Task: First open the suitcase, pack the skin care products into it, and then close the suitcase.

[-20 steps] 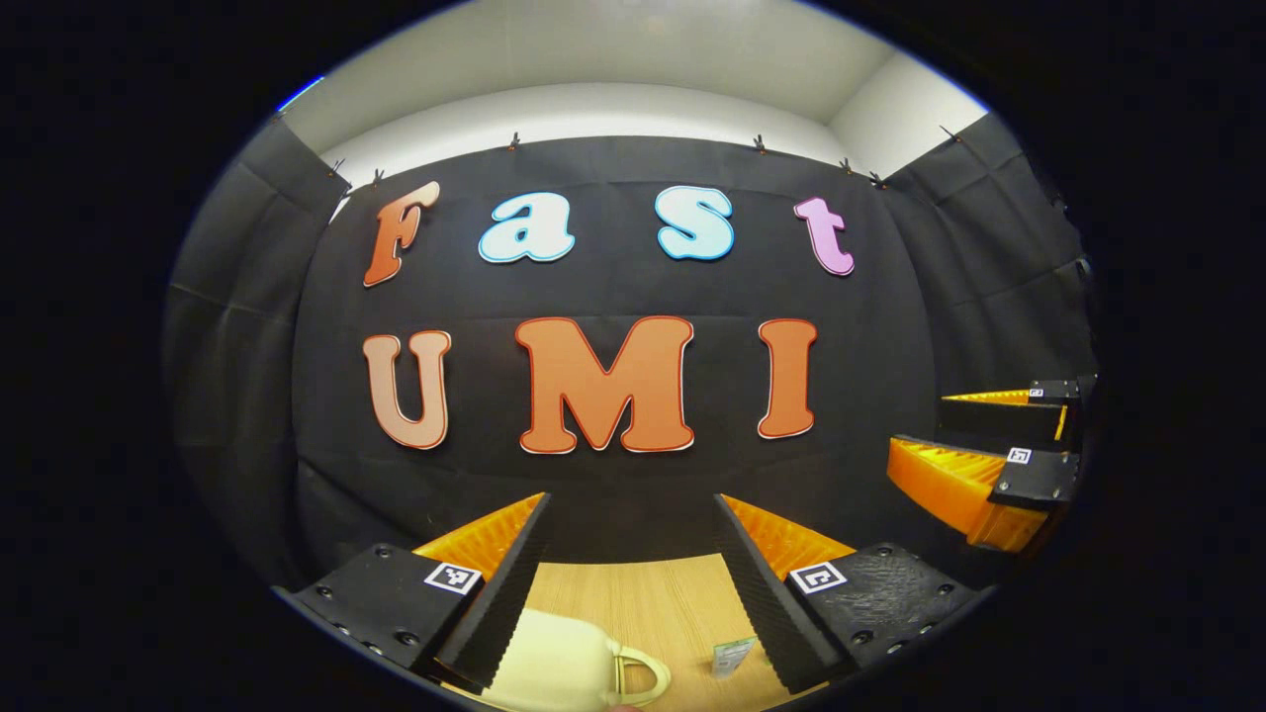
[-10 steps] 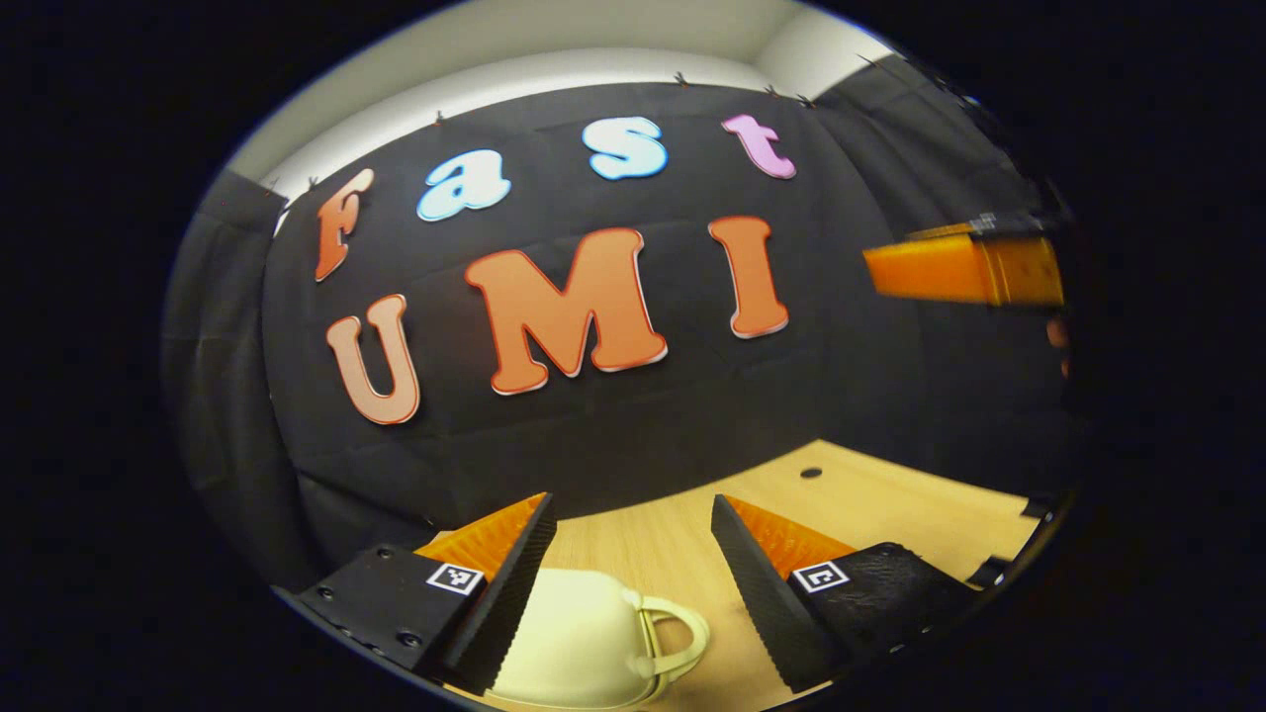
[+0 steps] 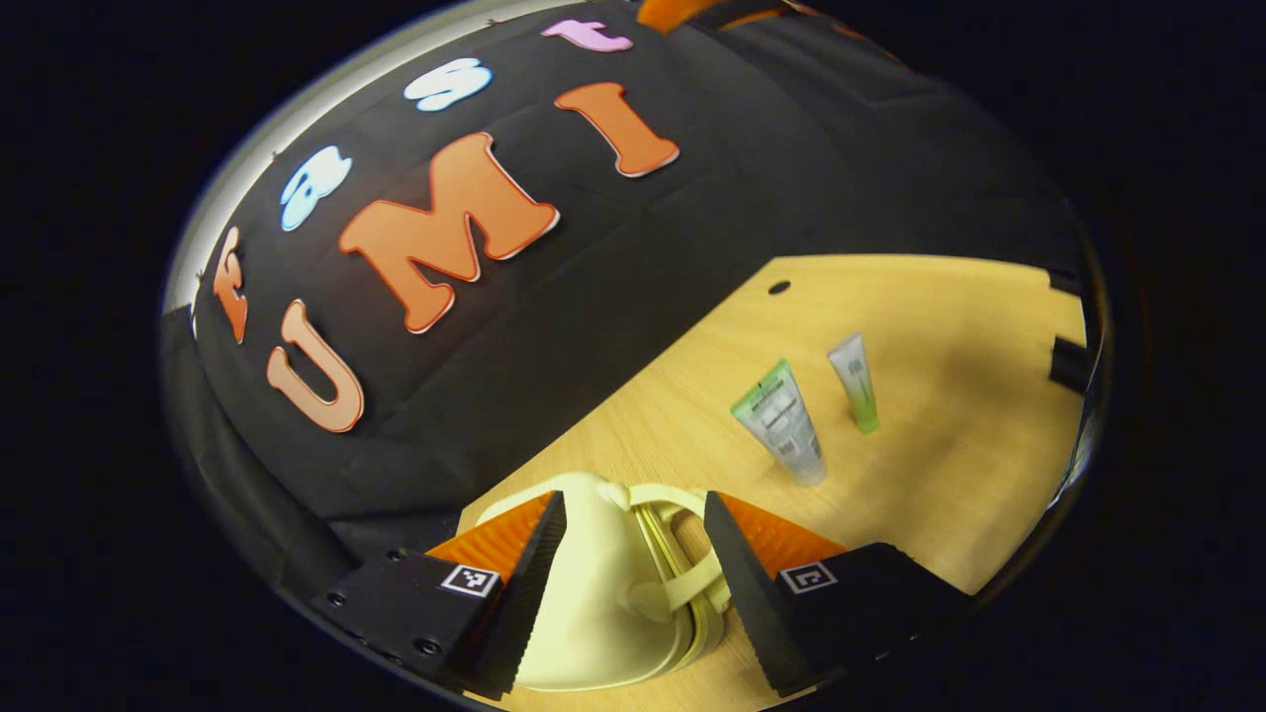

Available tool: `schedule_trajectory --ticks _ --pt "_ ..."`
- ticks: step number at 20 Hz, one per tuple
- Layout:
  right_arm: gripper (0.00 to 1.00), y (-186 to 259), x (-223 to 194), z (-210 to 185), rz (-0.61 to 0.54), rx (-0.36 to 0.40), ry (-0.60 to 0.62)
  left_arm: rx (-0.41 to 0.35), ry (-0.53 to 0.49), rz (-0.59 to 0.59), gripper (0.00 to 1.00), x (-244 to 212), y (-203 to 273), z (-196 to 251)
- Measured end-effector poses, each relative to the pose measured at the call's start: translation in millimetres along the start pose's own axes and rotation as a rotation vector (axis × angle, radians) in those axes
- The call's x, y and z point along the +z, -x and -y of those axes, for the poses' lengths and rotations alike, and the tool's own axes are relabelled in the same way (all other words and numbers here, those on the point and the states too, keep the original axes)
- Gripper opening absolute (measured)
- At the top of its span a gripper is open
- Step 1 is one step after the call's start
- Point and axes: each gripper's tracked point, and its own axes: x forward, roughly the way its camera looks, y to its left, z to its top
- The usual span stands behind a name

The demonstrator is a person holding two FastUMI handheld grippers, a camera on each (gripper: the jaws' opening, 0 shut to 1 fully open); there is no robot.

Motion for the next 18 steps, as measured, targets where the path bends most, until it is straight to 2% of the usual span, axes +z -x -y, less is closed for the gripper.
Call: schedule_trajectory --ticks 4,5,11,13,14,15,16,18 --pt "0.95 -3 -12 20 -0.018 -0.025 -0.007 -0.053 -0.126 -0.092 0.87 -31 -15 28" --pt "0.95 -2 -15 24 -0.021 -0.026 -0.014 -0.054 -0.151 -0.109 0.77 -39 -19 32" --pt "0.95 -6 -29 38 -0.031 -0.019 -0.055 0.001 -0.411 -0.187 0.75 -63 -30 32" --pt "0.96 -9 -31 38 -0.029 -0.009 -0.061 0.028 -0.46 -0.207 0.31 -65 -38 36" --pt "0.95 -10 -33 38 -0.03 0.001 -0.062 0.058 -0.474 -0.205 0.25 -60 -32 32" --pt "0.95 -9 -33 37 -0.026 0.011 -0.063 0.068 -0.46 -0.2 0.08 -57 -30 30" --pt "0.95 -9 -33 35 -0.02 0.024 -0.064 0.06 -0.416 -0.201 0.02 -58 -35 29" --pt "0.95 -9 -35 32 -0.013 0.037 -0.057 0.057 -0.321 -0.194 0.02 -50 -31 18"
